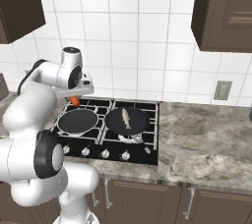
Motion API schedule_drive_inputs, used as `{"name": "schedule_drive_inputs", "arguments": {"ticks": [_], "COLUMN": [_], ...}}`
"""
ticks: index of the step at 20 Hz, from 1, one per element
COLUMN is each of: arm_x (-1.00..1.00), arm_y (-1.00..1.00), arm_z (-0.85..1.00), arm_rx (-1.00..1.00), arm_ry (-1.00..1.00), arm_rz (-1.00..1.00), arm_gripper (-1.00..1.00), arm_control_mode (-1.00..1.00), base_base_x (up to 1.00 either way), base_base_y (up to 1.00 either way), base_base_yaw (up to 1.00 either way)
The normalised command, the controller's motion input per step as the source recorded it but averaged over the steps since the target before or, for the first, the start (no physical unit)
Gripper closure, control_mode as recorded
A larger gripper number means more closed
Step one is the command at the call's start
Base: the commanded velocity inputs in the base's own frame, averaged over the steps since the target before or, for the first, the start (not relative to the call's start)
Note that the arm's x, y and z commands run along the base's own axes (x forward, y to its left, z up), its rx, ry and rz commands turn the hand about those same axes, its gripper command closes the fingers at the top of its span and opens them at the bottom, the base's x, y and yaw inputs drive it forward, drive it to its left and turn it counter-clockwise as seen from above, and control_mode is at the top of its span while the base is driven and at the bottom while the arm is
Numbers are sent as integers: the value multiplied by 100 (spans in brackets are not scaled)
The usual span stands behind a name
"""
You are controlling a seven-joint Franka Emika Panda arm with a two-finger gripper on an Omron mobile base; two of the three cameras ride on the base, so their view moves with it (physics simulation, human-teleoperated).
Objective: Place both pans onto different burners. Then place the carrot and the fish on different pans.
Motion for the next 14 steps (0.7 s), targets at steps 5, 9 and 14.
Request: {"name": "schedule_drive_inputs", "arguments": {"ticks": [5, 9, 14], "arm_x": [47, 30, 34], "arm_y": [12, 14, 9], "arm_z": [-38, -52, -52], "arm_rx": [0, -3, -4], "arm_ry": [0, 1, 0], "arm_rz": [0, 0, 0], "arm_gripper": [100, 100, 100], "arm_control_mode": [-100, -100, -100], "base_base_x": [0, 0, 0], "base_base_y": [0, 0, 0], "base_base_yaw": [0, 0, 0]}}
